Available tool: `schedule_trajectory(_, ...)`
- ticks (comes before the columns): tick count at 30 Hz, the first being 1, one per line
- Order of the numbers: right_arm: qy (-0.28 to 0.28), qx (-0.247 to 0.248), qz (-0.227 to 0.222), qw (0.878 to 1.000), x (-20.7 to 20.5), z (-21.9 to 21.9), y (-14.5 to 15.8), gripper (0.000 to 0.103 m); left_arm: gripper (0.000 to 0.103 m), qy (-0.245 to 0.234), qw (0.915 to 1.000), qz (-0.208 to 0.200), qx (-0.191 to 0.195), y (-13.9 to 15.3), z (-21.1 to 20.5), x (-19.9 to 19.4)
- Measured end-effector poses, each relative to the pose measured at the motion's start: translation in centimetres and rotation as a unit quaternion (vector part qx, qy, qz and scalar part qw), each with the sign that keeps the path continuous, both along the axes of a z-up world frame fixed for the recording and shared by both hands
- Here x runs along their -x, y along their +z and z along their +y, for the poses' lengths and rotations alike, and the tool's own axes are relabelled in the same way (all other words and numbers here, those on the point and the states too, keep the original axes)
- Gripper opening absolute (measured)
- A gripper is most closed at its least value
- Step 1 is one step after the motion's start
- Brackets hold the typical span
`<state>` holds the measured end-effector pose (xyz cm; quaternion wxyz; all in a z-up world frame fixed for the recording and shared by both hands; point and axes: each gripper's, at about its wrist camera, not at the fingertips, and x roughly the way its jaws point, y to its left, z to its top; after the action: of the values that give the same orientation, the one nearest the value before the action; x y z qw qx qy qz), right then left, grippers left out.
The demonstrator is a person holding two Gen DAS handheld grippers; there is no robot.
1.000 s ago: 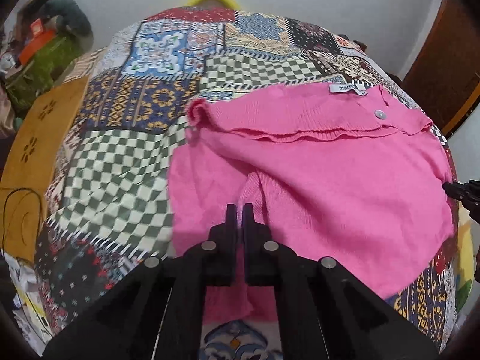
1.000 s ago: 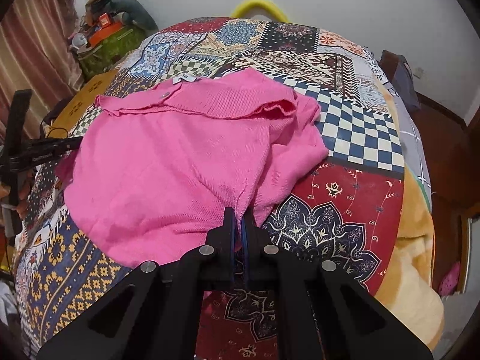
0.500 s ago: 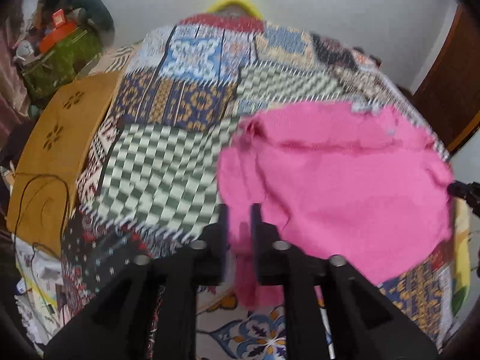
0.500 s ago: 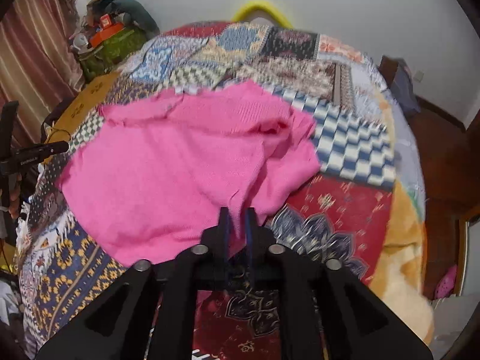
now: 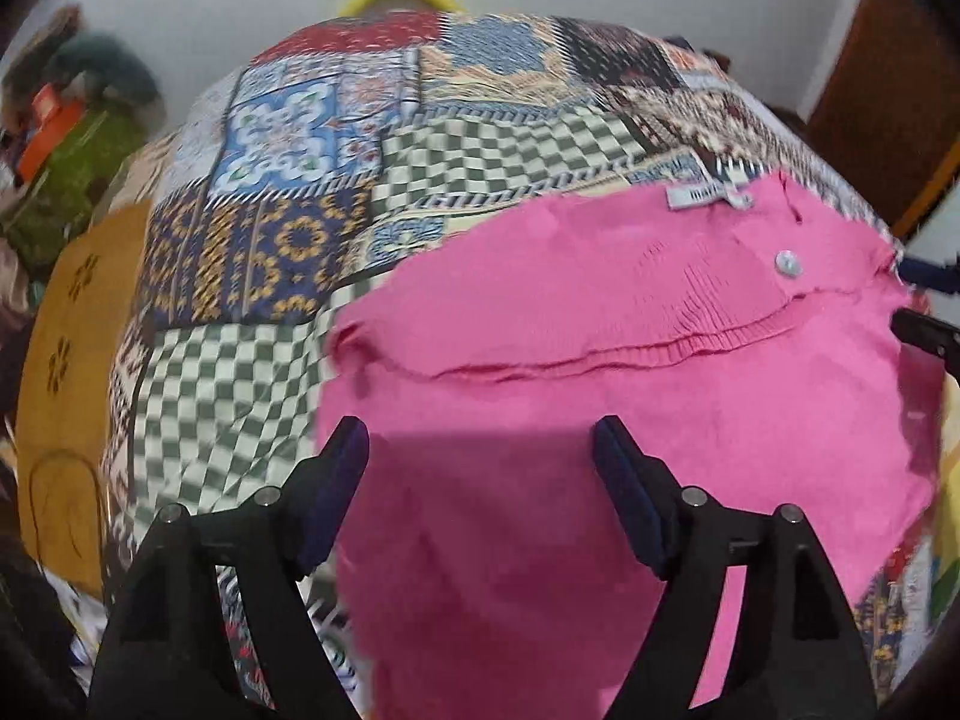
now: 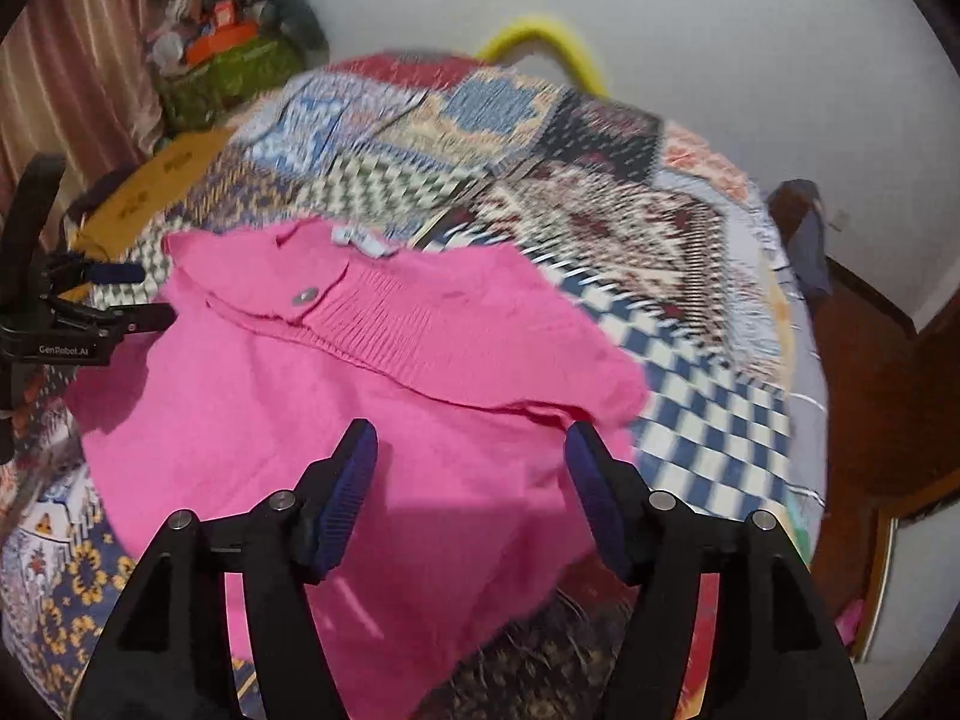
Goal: Fold small clothes
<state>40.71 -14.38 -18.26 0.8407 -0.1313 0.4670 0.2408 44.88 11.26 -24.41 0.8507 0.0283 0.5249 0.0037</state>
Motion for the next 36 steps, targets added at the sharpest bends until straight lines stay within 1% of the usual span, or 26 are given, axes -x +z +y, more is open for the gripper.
schedule_trajectory(2, 0.019, 0.019, 0.009, 1.000, -0.6, 1.2, -1.0, 0.061, 0.082, -0.016, 0.9996, -0.010, -0.022, -0.1, -0.9, -0.8)
schedule_trajectory(3, 0.032, 0.032, 0.010, 0.999, -0.9, 1.9, -1.5, 0.061, 0.082, -0.029, 0.9991, -0.012, -0.029, -0.1, -1.3, -1.4)
schedule_trajectory(5, 0.046, 0.045, 0.000, 0.998, -1.4, 2.7, -1.9, 0.061, 0.084, -0.044, 0.9984, -0.013, -0.034, -0.1, -1.7, -2.3)
schedule_trajectory(9, 0.046, 0.031, 0.012, 0.998, -3.4, 2.6, -2.0, 0.062, 0.087, -0.065, 0.9971, -0.019, -0.035, 0.1, -2.0, -4.8)
schedule_trajectory(10, 0.042, 0.032, 0.011, 0.999, -3.9, 2.6, -2.0, 0.061, 0.087, -0.063, 0.9972, -0.021, -0.036, 0.1, -1.9, -5.3)
schedule_trajectory(12, 0.022, 0.033, 0.005, 0.999, -4.9, 2.2, -2.0, 0.061, 0.086, -0.040, 0.9969, -0.034, -0.059, 0.4, -1.3, -6.7)
schedule_trajectory(13, 0.006, 0.033, -0.001, 0.999, -5.5, 1.8, -1.8, 0.060, 0.086, -0.014, 0.9962, -0.038, -0.077, 0.5, -0.7, -7.6)
schedule_trajectory(14, -0.020, 0.033, -0.011, 0.999, -6.0, 1.2, -1.4, 0.060, 0.085, 0.015, 0.9954, -0.039, -0.086, 0.7, 0.1, -8.3)
schedule_trajectory(15, -0.040, 0.025, -0.018, 0.999, -6.3, 0.7, -1.1, 0.060, 0.085, 0.042, 0.9949, -0.042, -0.082, 1.0, 1.0, -8.7)
schedule_trajectory(16, -0.060, 0.009, -0.021, 0.998, -6.5, -0.2, -0.6, 0.060, 0.084, 0.063, 0.9946, -0.045, -0.069, 1.4, 1.9, -8.9)
schedule_trajectory(17, -0.068, -0.001, -0.020, 0.997, -6.6, -0.7, -0.3, 0.060, 0.084, 0.082, 0.9942, -0.054, -0.046, 2.0, 3.1, -8.6)
schedule_trajectory(18, -0.071, -0.008, -0.019, 0.997, -6.5, -1.2, 0.1, 0.060, 0.084, 0.087, 0.9940, -0.058, -0.033, 2.3, 3.7, -8.3)
schedule_trajectory(20, -0.068, -0.009, -0.023, 0.997, -5.6, -1.7, 0.7, 0.061, 0.084, 0.088, 0.9942, -0.060, -0.017, 2.7, 4.7, -7.2)
schedule_trajectory(22, -0.064, -0.016, -0.019, 0.998, -4.6, -2.1, 1.3, 0.061, 0.084, 0.084, 0.9951, -0.050, -0.013, 2.6, 5.1, -5.7)
schedule_trajectory(26, -0.056, -0.043, 0.000, 0.998, -1.7, -2.9, 2.2, 0.061, 0.084, 0.074, 0.9971, -0.018, -0.006, 1.7, 5.3, -1.9)
schedule_trajectory(28, -0.051, -0.054, 0.009, 0.997, 0.2, -3.2, 2.4, 0.061, 0.085, 0.072, 0.9974, -0.004, 0.008, 1.3, 5.4, 0.5)
schedule_trajectory(31, -0.049, -0.066, 0.023, 0.996, 2.5, -3.5, 1.9, 0.062, 0.085, 0.074, 0.9965, 0.011, 0.036, 0.5, 5.5, 3.1)
schedule_trajectory(32, -0.051, -0.073, 0.032, 0.995, 3.6, -3.7, 1.5, 0.062, 0.085, 0.075, 0.9957, 0.020, 0.050, 0.1, 5.5, 4.2)
schedule_trajectory(35, -0.059, -0.091, 0.055, 0.993, 5.6, -4.1, 0.0, 0.062, 0.084, 0.073, 0.9941, 0.035, 0.072, -1.1, 5.0, 6.0)
schedule_trajectory(36, -0.062, -0.098, 0.063, 0.991, 6.2, -4.3, -0.5, 0.062, 0.081, 0.070, 0.9931, 0.042, 0.084, -1.6, 4.7, 6.7)
